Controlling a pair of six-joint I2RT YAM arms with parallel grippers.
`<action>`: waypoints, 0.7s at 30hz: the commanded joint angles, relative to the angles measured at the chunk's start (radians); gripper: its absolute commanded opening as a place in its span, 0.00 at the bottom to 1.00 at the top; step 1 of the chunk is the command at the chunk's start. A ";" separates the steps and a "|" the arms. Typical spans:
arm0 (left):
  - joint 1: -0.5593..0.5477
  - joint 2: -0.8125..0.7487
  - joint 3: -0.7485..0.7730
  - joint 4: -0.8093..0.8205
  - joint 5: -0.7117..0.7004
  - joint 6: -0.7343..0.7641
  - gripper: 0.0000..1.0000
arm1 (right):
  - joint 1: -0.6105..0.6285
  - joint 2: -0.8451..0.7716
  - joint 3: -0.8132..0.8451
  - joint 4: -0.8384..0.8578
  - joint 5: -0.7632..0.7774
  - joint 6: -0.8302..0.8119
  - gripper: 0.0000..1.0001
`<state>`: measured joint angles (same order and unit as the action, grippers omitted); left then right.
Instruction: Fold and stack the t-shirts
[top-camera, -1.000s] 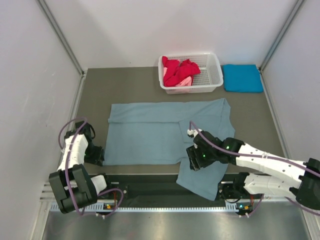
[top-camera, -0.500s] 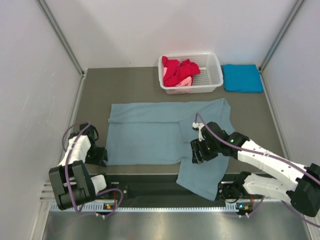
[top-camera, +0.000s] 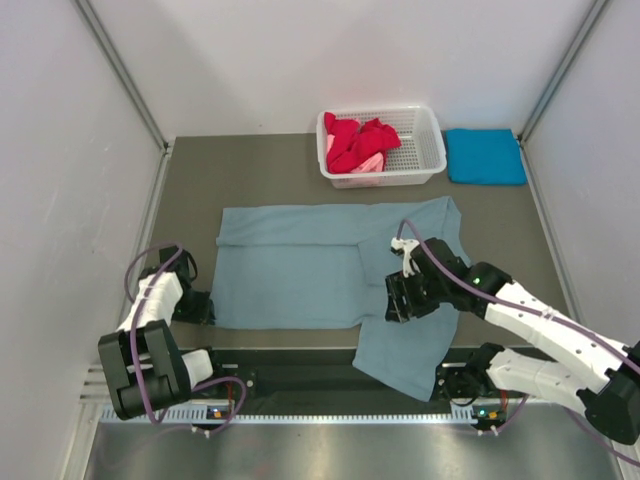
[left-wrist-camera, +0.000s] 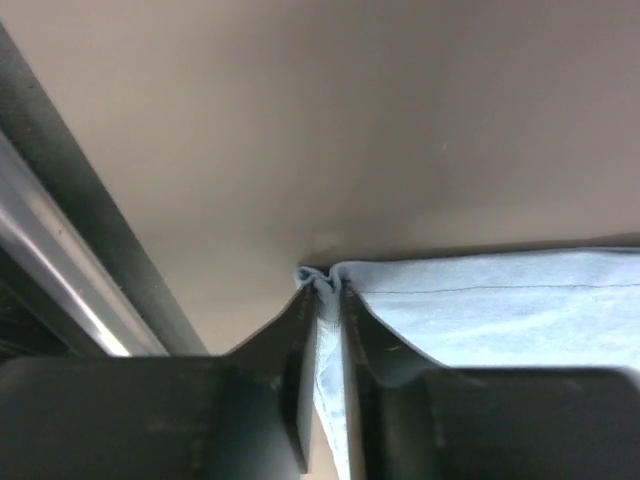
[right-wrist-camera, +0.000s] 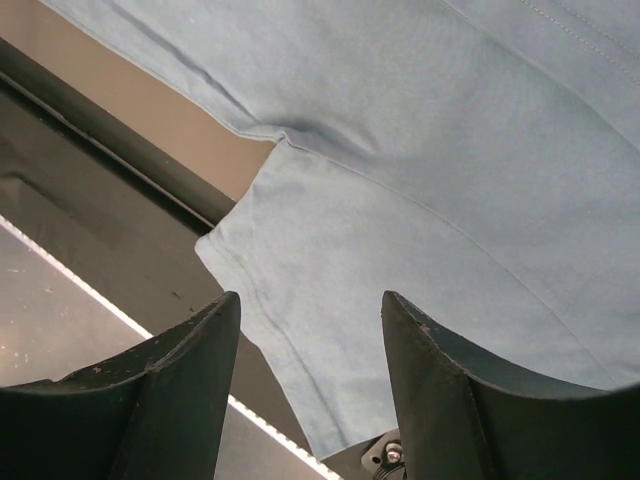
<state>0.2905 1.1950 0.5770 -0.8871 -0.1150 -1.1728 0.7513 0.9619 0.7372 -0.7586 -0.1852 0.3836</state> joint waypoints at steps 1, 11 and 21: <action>-0.005 0.011 -0.028 0.065 -0.066 0.022 0.10 | -0.009 -0.006 0.056 -0.038 -0.006 -0.020 0.59; -0.005 0.093 0.075 0.074 -0.094 0.139 0.00 | 0.072 0.084 -0.021 -0.120 -0.082 0.034 0.52; -0.004 0.138 0.126 0.106 -0.072 0.170 0.00 | 0.370 0.057 -0.113 -0.128 0.065 0.323 0.56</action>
<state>0.2848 1.3216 0.6670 -0.8700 -0.1364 -1.0180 1.0595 1.0615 0.6224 -0.8680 -0.1963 0.5808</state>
